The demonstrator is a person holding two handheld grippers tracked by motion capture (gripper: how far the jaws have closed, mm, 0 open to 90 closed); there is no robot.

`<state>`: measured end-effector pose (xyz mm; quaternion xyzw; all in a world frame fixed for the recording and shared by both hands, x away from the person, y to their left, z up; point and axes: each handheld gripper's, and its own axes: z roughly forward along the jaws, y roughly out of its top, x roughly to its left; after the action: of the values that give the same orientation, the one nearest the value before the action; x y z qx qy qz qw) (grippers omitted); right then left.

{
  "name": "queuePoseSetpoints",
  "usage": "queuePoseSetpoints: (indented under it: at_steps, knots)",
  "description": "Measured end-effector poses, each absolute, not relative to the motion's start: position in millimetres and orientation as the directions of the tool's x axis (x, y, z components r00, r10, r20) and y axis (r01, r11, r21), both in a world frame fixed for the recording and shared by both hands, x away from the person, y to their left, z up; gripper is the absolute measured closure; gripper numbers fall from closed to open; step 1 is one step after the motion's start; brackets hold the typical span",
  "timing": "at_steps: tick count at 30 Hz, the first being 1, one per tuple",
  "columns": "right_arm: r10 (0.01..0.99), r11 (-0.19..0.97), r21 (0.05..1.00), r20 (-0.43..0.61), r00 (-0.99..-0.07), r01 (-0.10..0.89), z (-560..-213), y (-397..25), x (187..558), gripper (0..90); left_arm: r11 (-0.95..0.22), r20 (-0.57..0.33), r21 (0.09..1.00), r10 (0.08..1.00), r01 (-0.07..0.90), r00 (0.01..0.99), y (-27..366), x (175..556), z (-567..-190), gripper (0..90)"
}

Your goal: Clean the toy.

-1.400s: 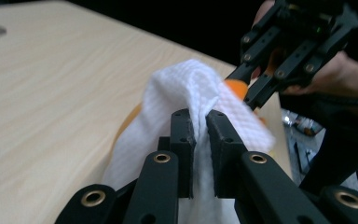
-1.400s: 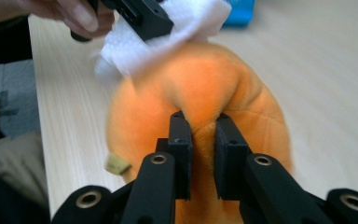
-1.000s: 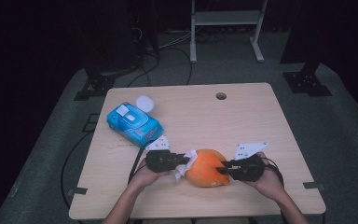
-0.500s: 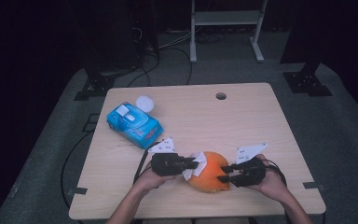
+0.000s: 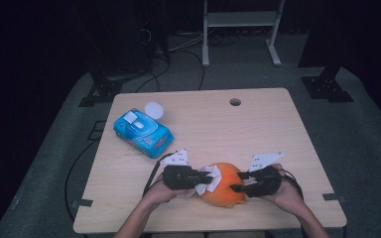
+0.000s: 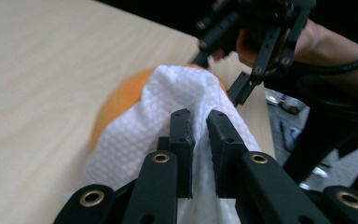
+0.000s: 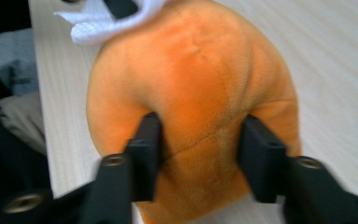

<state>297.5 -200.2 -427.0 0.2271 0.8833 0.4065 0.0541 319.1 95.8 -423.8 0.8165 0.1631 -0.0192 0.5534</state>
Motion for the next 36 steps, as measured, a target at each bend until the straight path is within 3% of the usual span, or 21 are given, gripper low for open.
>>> queuePoseSetpoints:
  at_steps: [8,12,17,28,32,36]
  knots:
    - [0.44,0.534,0.798,0.019,-0.898,0.278,-413.7,-188.6,289.5,68.5,-0.247,-0.223,0.923,0.284,0.296,0.933,113.6,324.2,-410.3,80.9]
    - [0.425,0.547,0.797,-0.001,-0.905,0.256,-414.3,-181.8,288.0,68.3,-0.245,-0.227,0.925,0.253,0.289,0.94,108.8,321.5,-410.1,80.9]
    - [0.42,0.562,0.779,0.02,-0.907,0.278,-421.6,-189.8,293.8,66.7,-0.356,-0.174,0.892,0.297,0.278,0.939,100.0,324.8,-430.6,81.0]
    - [0.43,0.539,0.774,0.085,-0.899,0.331,-427.3,-200.3,301.6,65.4,-0.416,-0.146,0.856,0.376,0.307,0.915,118.0,333.5,-438.1,81.2]
    - [0.44,0.547,0.773,0.064,-0.896,0.323,-425.6,-196.6,298.9,65.0,-0.381,-0.158,0.873,0.369,0.304,0.916,116.7,332.2,-432.4,81.3]
    - [0.437,0.557,0.774,0.034,-0.899,0.301,-423.4,-190.3,295.0,64.3,-0.325,-0.169,0.907,0.3,0.267,0.939,105.6,323.5,-416.0,81.3]
